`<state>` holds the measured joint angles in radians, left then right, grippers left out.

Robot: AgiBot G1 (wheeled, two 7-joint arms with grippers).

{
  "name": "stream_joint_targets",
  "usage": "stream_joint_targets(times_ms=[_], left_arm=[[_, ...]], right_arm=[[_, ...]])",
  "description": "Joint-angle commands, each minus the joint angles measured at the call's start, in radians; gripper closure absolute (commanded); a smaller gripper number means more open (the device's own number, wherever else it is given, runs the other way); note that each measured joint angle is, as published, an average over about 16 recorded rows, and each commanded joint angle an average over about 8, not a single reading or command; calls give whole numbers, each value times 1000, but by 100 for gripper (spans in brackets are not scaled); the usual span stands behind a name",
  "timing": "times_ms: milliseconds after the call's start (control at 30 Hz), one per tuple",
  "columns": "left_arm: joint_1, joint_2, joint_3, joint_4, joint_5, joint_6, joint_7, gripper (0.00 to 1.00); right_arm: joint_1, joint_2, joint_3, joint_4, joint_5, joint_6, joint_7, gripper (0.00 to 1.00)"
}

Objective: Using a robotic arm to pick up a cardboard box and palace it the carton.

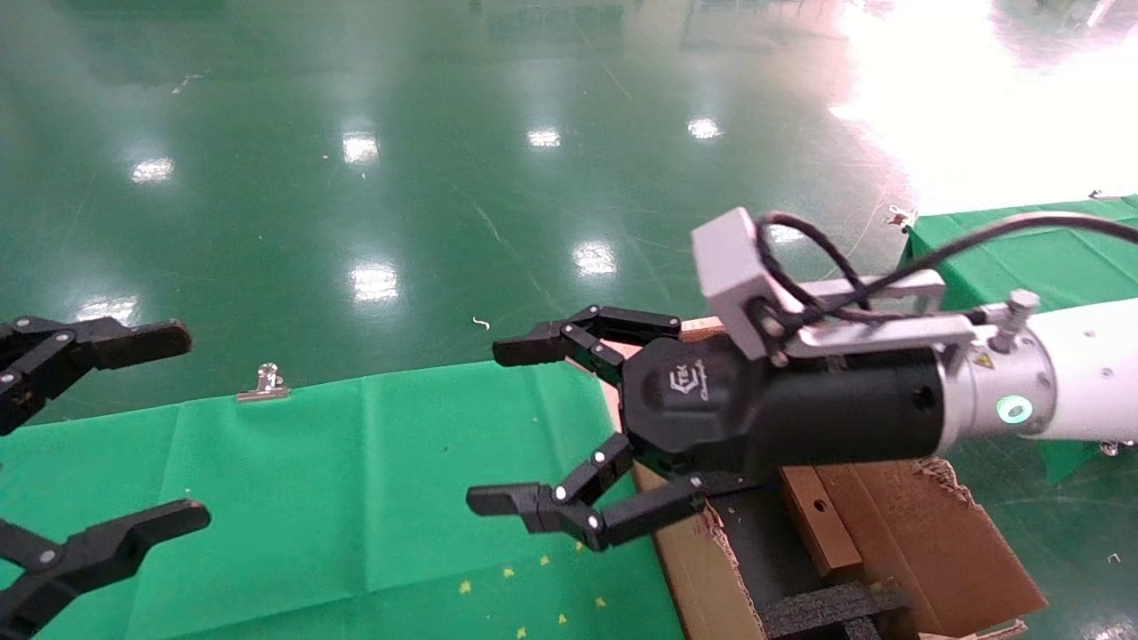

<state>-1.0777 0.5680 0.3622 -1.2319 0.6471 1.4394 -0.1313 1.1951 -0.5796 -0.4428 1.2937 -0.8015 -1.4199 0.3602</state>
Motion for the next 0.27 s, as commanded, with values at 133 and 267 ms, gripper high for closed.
stream_joint_targets(times_ms=[133, 267], left_arm=[[0, 0, 0, 0, 0, 0, 0, 0], [0, 0, 0, 0, 0, 0, 0, 0]], right_arm=[[-75, -20, 101, -6, 44, -47, -107, 0], [-105, -28, 143, -8, 62, -66, -151, 0]])
